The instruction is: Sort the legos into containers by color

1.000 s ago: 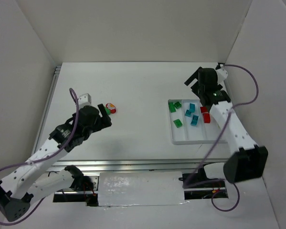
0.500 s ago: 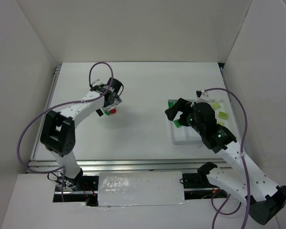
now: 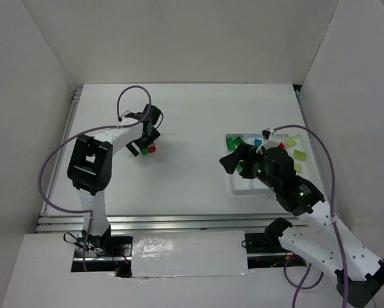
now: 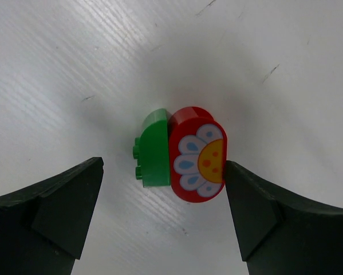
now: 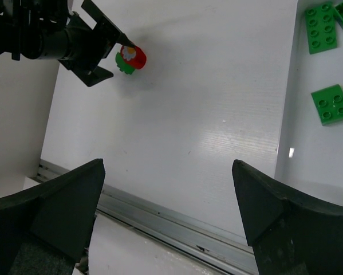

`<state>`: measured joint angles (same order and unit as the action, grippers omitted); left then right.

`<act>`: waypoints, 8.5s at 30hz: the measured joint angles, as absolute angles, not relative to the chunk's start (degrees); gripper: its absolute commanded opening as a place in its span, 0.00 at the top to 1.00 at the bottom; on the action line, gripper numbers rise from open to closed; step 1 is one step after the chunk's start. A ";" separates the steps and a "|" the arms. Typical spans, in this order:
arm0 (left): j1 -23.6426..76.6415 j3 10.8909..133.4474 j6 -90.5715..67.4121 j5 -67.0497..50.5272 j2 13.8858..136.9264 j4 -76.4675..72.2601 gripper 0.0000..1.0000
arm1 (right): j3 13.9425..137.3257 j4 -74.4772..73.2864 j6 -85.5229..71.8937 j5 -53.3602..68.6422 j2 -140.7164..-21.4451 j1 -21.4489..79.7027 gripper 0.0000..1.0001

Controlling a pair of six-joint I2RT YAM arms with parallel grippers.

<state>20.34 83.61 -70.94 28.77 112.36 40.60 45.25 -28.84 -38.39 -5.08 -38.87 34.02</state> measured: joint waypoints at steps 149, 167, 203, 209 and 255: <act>49.69 41.58 -37.21 -28.29 45.32 -11.00 1.00 | 28.71 13.76 -32.62 15.20 -32.42 19.62 1.00; 49.71 44.16 -34.09 -9.04 38.39 14.20 1.00 | 42.59 -20.32 -47.40 -23.73 -69.91 -9.45 0.97; 49.71 44.14 -31.92 -7.66 40.27 14.79 0.95 | 39.18 -21.19 -45.54 -20.82 -66.67 -8.67 0.04; 49.71 44.14 -35.09 -7.42 40.93 10.46 1.00 | 39.44 -20.69 -41.93 -14.85 -55.90 -0.27 0.00; 49.76 44.73 -77.10 -8.56 51.11 -1.69 1.00 | 29.87 13.47 -13.96 6.31 -39.48 56.77 0.17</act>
